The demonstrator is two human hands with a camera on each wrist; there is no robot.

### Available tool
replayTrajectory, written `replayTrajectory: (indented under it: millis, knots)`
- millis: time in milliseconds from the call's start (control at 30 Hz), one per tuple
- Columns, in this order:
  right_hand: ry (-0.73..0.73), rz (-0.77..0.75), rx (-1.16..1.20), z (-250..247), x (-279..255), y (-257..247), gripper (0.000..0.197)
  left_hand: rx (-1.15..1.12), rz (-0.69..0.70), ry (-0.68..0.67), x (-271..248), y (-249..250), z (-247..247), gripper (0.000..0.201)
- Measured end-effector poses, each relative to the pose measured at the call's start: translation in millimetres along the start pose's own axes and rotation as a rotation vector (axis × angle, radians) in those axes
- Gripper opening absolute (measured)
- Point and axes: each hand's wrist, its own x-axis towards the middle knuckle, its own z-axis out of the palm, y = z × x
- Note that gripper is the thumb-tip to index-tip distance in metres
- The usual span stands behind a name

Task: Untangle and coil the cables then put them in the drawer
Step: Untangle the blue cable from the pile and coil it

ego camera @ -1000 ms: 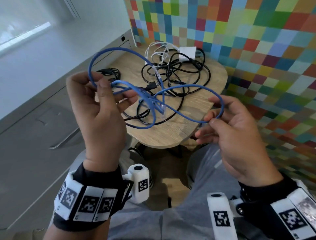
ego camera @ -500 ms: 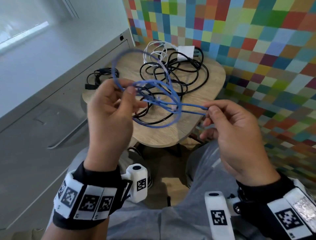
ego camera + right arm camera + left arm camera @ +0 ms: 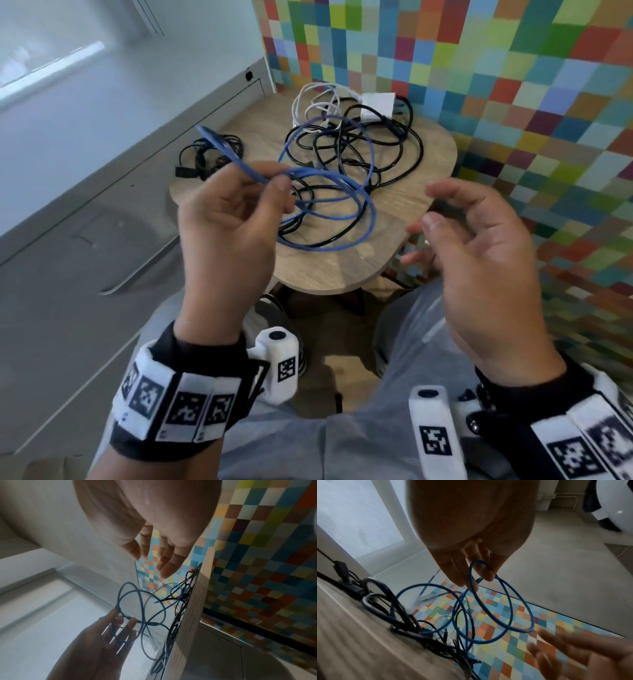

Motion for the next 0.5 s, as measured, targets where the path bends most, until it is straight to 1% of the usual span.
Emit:
replayTrajectory:
  millis: [33,67,133,267,333,433,500]
  knots:
    - [-0.050,-0.010,0.017,0.9,-1.7,-2.7,0.021,0.019,0.010,-0.049,-3.2,0.9,3.4,0.014]
    - [-0.102,-0.006,0.036,2.1,-3.2,-4.5,0.021,0.034,0.018,-0.099,-5.9,1.3,6.2,0.015]
    - [-0.175,0.021,0.042,5.0,-5.9,-6.0,0.027,0.049,0.020,-0.195,-9.0,1.2,8.8,0.014]
    - [-0.224,0.032,-0.044,7.3,-8.4,-1.8,0.029,0.034,0.036,-0.330,-9.7,1.7,8.1,0.019]
    - [-0.233,0.050,-0.055,4.7,-7.3,0.0,0.029,-0.013,-0.009,-0.369,-9.8,1.9,8.1,0.023]
    - [-0.265,0.068,-0.048,3.0,-5.2,-0.4,0.028,-0.153,-0.115,-0.426,-10.5,1.7,8.8,0.039]
    - [-0.260,0.060,-0.056,3.3,-4.3,0.4,0.030,-0.250,-0.155,-0.472,-10.5,2.2,7.7,0.047]
